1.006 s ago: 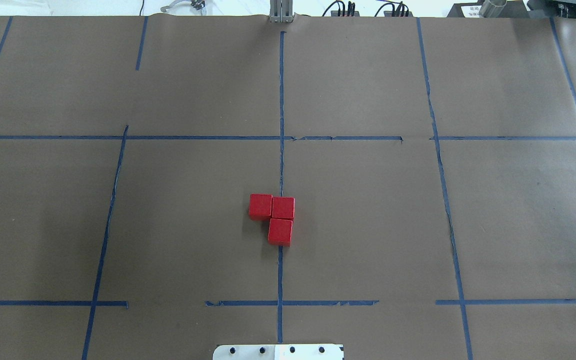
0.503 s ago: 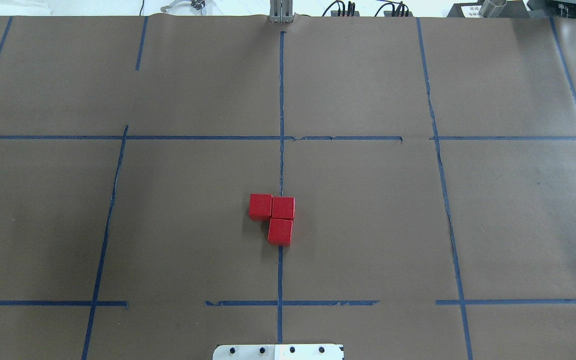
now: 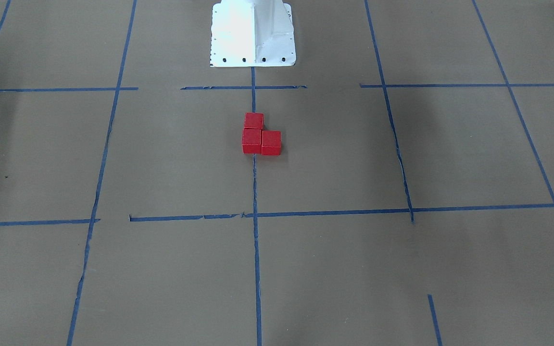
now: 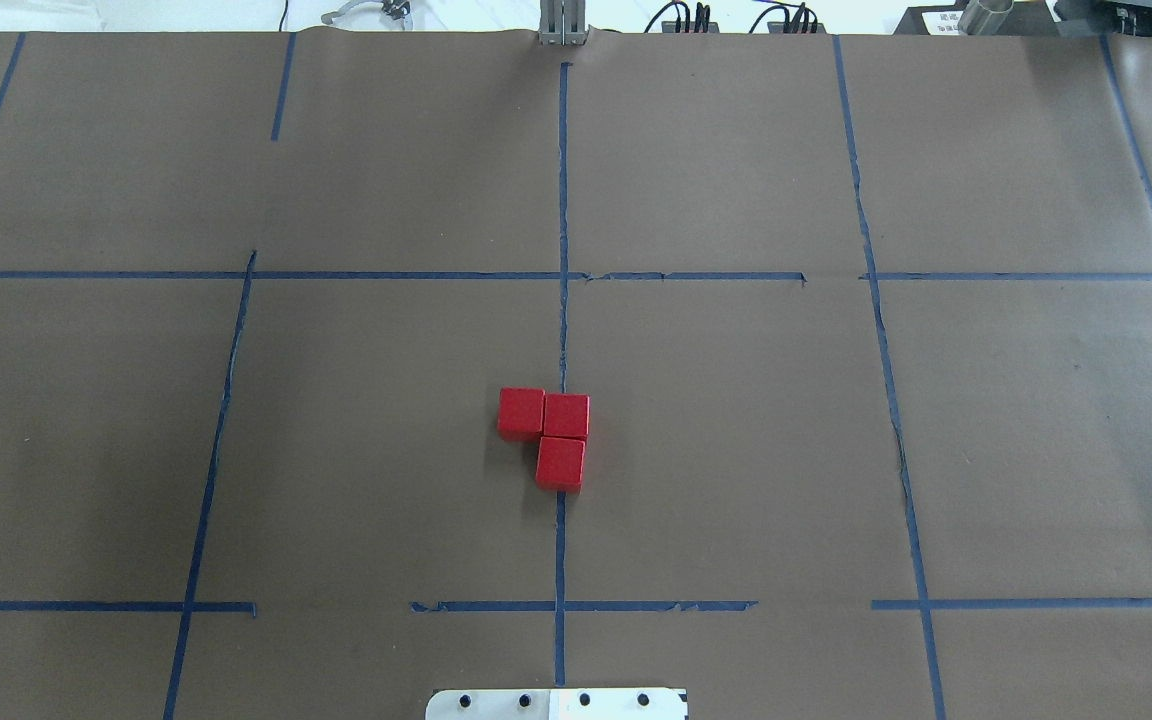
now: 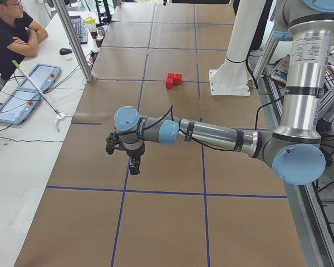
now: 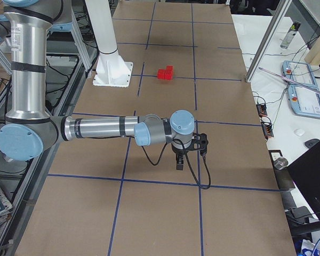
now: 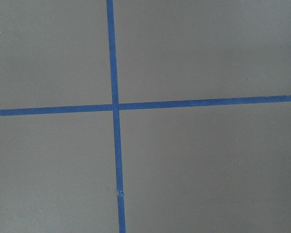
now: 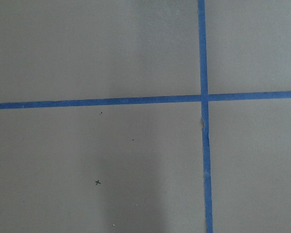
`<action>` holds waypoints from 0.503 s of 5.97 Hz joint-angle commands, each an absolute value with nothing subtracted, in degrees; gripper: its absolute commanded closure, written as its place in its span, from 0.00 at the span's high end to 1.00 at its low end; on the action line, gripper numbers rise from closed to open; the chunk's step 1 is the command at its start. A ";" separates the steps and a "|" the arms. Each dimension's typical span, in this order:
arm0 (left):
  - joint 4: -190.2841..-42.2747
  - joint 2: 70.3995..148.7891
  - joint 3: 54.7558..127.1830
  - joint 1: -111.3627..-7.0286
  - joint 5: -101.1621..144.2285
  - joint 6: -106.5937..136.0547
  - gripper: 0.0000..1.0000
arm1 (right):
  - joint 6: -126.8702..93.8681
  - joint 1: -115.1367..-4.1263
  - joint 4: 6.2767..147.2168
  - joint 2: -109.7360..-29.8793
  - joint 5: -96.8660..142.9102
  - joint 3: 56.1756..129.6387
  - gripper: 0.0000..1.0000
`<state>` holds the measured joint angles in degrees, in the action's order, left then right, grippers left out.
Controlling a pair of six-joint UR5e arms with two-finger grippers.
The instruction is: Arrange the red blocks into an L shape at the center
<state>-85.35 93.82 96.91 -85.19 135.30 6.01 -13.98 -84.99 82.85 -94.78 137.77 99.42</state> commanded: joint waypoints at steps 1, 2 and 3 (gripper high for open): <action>-85.43 93.43 97.12 -87.70 134.92 5.89 1.00 | -13.89 -84.99 82.79 -94.83 137.64 100.10 1.00; -85.26 93.17 97.29 -89.37 135.35 5.80 1.00 | -13.89 -84.99 82.79 -94.75 137.20 100.19 1.00; -86.21 90.03 98.77 -89.82 135.00 5.71 1.00 | -13.80 -84.82 82.79 -94.83 137.20 100.80 1.00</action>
<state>-85.60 92.22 97.75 -89.02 135.17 5.80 -13.86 -84.93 82.79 -94.79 137.31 100.34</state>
